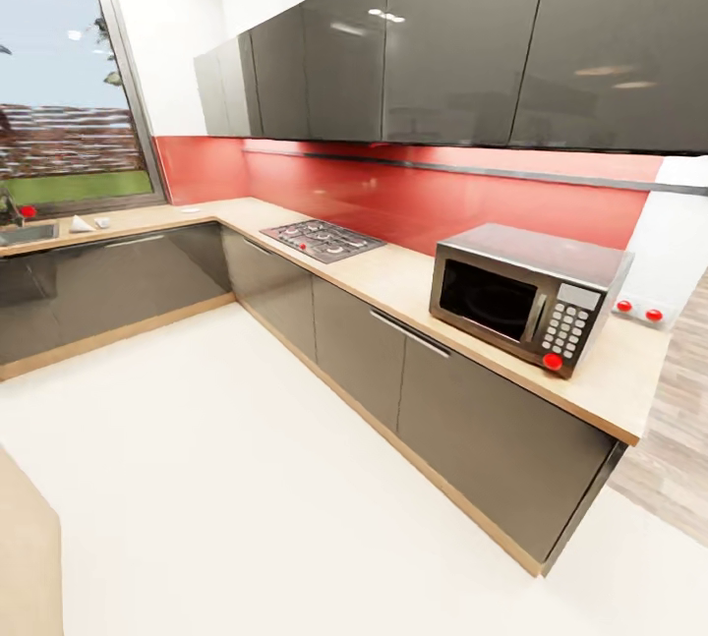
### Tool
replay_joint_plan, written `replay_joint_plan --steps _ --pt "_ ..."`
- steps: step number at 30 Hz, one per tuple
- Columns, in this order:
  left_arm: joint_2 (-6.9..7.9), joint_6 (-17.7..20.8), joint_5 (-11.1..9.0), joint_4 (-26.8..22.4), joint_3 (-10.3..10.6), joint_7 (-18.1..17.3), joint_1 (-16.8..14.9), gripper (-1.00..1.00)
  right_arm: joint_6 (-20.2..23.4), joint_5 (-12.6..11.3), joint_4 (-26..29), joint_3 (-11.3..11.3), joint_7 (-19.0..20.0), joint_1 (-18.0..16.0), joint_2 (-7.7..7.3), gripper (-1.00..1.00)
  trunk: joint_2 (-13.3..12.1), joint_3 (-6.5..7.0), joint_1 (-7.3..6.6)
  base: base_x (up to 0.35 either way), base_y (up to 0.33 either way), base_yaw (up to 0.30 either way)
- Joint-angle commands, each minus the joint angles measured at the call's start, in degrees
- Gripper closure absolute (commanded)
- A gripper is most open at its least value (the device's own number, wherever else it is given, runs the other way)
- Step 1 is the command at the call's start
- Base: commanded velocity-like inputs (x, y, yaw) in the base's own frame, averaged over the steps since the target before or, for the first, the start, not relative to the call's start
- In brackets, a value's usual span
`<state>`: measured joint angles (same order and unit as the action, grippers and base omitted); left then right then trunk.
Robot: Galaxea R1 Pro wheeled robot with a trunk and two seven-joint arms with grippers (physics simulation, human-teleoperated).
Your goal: Set up a coffee station on the kitchen countertop: keep the coffee maker on the countertop, move the bottle of coffee from the kitchen shelf to the counter next to the coffee maker, place a paper coffee filter on top of the coffee maker, put the saucer next to the coffee maker with the coffee cup on the saucer, and place the electric kettle next to the coffee maker.
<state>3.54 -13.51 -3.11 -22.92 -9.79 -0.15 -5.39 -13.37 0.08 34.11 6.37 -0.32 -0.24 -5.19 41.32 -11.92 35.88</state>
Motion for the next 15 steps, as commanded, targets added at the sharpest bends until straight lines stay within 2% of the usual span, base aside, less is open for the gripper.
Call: replay_joint_plan --steps 1,4,11,15 --pt "-0.01 -0.1 -0.3 0.1 0.0 0.0 -0.1 -1.0 -0.1 0.0 0.0 0.0 0.0 0.0 0.01 -1.0 -0.4 0.1 -0.21 0.0 0.0 0.255" --pt "-0.01 -0.2 -0.3 0.1 0.0 0.0 -0.1 -1.0 -0.1 0.0 0.1 0.0 0.0 0.0 0.01 -1.0 -1.6 0.64 -0.87 0.0 0.0 0.12" --pt "-0.02 -0.2 -0.3 0.1 0.0 0.0 -0.1 -1.0 -0.2 0.7 -0.2 -0.2 0.3 0.0 -0.57 -1.0 -4.4 1.9 -2.41 0.0 0.0 0.008" --pt "-0.03 -0.1 -0.3 0.1 0.0 0.0 -0.1 -1.0 -0.2 2.8 -0.8 -0.2 0.2 0.0 -0.54 -1.0 -6.0 2.62 -3.29 0.0 0.0 0.0"
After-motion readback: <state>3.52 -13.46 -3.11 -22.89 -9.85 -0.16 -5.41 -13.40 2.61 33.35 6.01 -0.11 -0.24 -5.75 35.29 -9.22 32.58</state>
